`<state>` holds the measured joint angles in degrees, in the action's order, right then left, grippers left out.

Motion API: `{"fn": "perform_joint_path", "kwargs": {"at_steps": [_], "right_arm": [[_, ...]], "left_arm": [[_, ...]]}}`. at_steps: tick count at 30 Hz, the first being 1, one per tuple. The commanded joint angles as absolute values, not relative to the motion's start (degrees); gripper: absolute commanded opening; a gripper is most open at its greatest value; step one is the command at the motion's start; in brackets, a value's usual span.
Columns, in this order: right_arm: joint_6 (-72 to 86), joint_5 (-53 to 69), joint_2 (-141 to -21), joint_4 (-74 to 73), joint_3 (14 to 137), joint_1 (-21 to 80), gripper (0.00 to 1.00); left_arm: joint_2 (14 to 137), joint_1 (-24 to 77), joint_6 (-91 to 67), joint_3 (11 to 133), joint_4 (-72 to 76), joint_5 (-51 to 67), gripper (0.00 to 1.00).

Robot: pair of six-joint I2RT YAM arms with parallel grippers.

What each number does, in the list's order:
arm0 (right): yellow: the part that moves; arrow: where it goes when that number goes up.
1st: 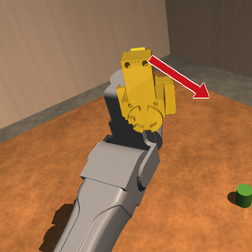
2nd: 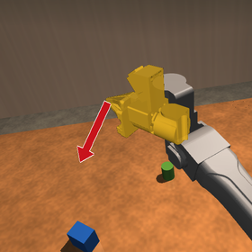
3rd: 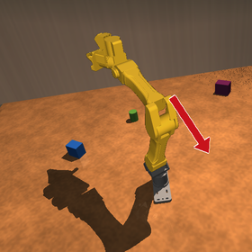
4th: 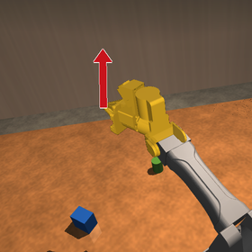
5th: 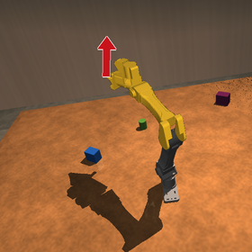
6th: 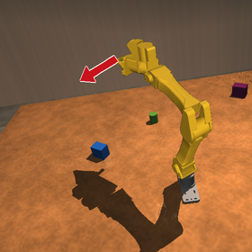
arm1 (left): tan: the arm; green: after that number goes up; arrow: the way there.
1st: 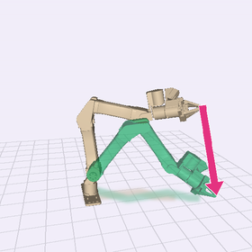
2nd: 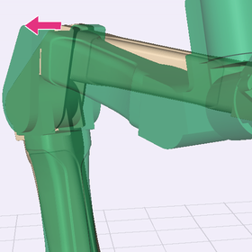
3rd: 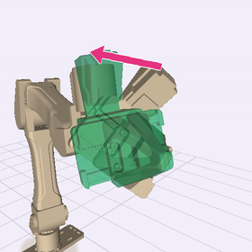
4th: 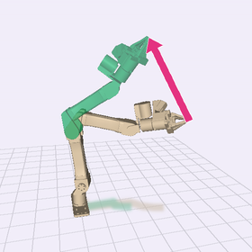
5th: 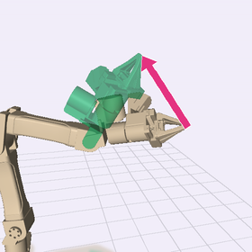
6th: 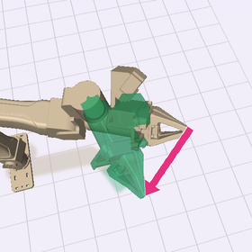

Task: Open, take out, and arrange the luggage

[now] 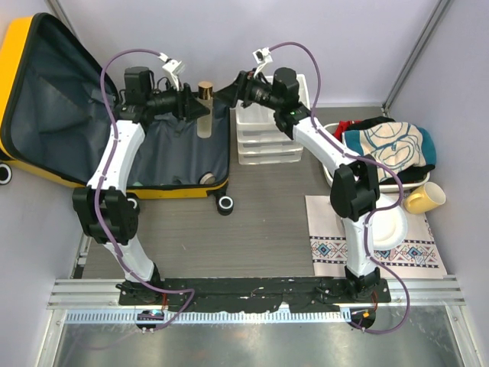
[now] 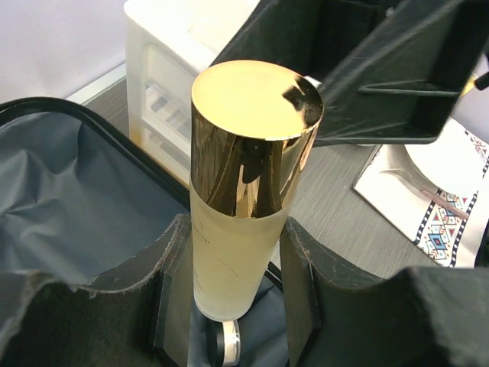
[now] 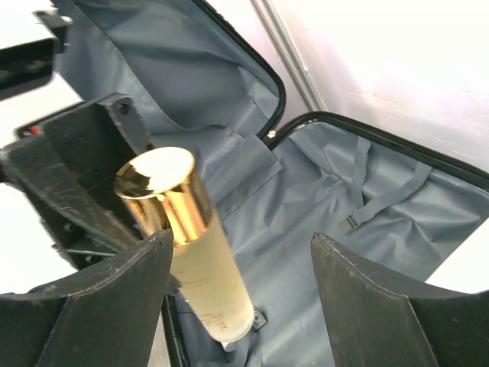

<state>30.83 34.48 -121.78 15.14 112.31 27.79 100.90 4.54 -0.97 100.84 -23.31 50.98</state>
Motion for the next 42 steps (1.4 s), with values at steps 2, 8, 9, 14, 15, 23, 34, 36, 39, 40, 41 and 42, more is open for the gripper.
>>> {"fn": "perform_joint_path", "kwargs": {"at_steps": [2,8,9,14,15,23,34,36,39,40,41,42], "right_arm": [[32.35,36.39,-116.28,21.1,113.11,28.65,0.79],[29.37,34.63,-117.77,18.03,115.04,29.0,0.79],[28.05,34.02,-118.38,14.62,115.74,29.35,0.79],[23.82,29.54,-120.67,8.19,119.26,31.11,0.75],[22.17,29.01,-121.02,6.26,119.7,31.37,0.75],[15.56,24.27,-123.22,-4.74,122.87,33.49,0.72],[19.33,26.63,-124.54,-5.8,123.66,33.57,0.66],[19.86,27.33,-125.33,-6.06,124.62,33.57,0.66],[21.09,28.39,-127.08,-6.24,126.55,33.57,0.65],[21.44,28.56,-127.52,-6.41,127.08,33.57,0.64],[22.32,28.83,-128.05,-6.85,127.87,33.49,0.63],[22.59,28.83,-129.27,-7.29,129.45,33.57,0.6]], "left_arm": [[101.42,5.45,-0.26,105.38,-21.97,49.66,0.0],[103.18,5.89,4.65,107.67,-26.27,47.72,0.0],[102.92,6.06,5.35,107.75,-26.37,47.55,0.0],[102.57,7.47,6.5,107.67,-26.63,46.58,0.0],[102.48,7.56,6.68,107.75,-26.8,46.58,0.0],[101.78,8.17,7.47,108.28,-27.42,45.62,0.0],[98.09,8.17,6.94,102.84,-17.94,41.84,0.0],[97.04,8.17,6.77,101.43,-16.36,41.66,0.0],[95.46,8.61,6.68,98.53,-11.08,40.87,0.0],[95.28,8.79,7.11,98.26,-10.47,40.43,0.0],[95.1,8.88,7.29,97.74,-10.11,40.43,0.0],[94.75,9.22,7.64,97.39,-9.32,40.43,0.0]]}}
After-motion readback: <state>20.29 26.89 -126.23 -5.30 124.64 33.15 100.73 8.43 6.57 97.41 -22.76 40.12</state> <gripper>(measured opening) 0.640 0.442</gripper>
